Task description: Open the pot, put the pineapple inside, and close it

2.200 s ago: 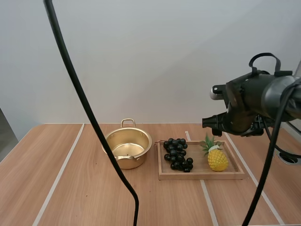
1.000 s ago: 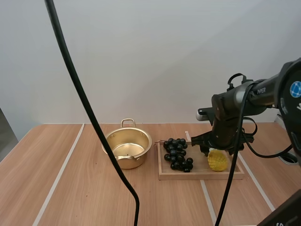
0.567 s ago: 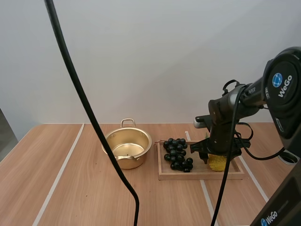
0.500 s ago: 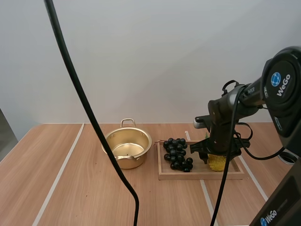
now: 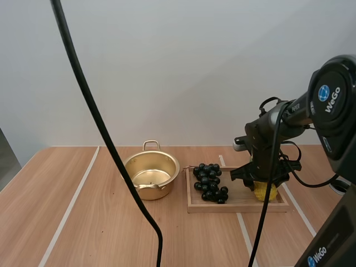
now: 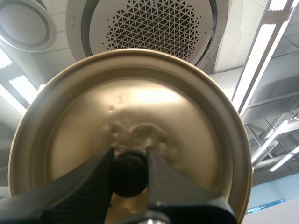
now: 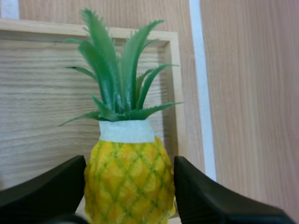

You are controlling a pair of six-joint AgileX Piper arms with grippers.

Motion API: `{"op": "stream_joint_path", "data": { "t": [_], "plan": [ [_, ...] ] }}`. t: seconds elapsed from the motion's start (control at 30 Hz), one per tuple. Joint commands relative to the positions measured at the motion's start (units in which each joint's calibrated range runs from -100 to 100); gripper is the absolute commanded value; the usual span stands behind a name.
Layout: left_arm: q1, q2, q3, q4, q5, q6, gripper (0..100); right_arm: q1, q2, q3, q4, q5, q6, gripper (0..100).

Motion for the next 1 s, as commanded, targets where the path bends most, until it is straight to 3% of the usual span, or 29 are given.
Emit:
{"op": "stream_joint_path", "data": {
  "t": [0.0, 0.33, 0.7, 0.83, 0.97],
  "plan": [
    [0.1, 0.05, -0.37, 0.39, -0.32, 0.13, 0, -0.22, -1.21, -1.04, -1.11, 1.68, 0.77, 0],
    [0.1, 0.05, -0.37, 0.47, -0.32, 0.13, 0, -0.22, -12.65, -5.9, -1.11, 1.09, 0.52, 0],
    [0.1, 0.05, -0.37, 0.7, -0.32, 0.13, 0, -0.22, -27.57, -13.04, 0.76, -7.71, 0.29, 0],
    [0.1, 0.05, -0.37, 0.7, -0.32, 0.13, 0, -0.22, -31.71, -13.32, 1.39, -14.76, 0.52, 0],
    [0.1, 0.19, -0.37, 0.7, -0.06, 0.13, 0, -0.22, -35.68, -13.32, 5.83, -22.72, 0.52, 0]
  ]
}}
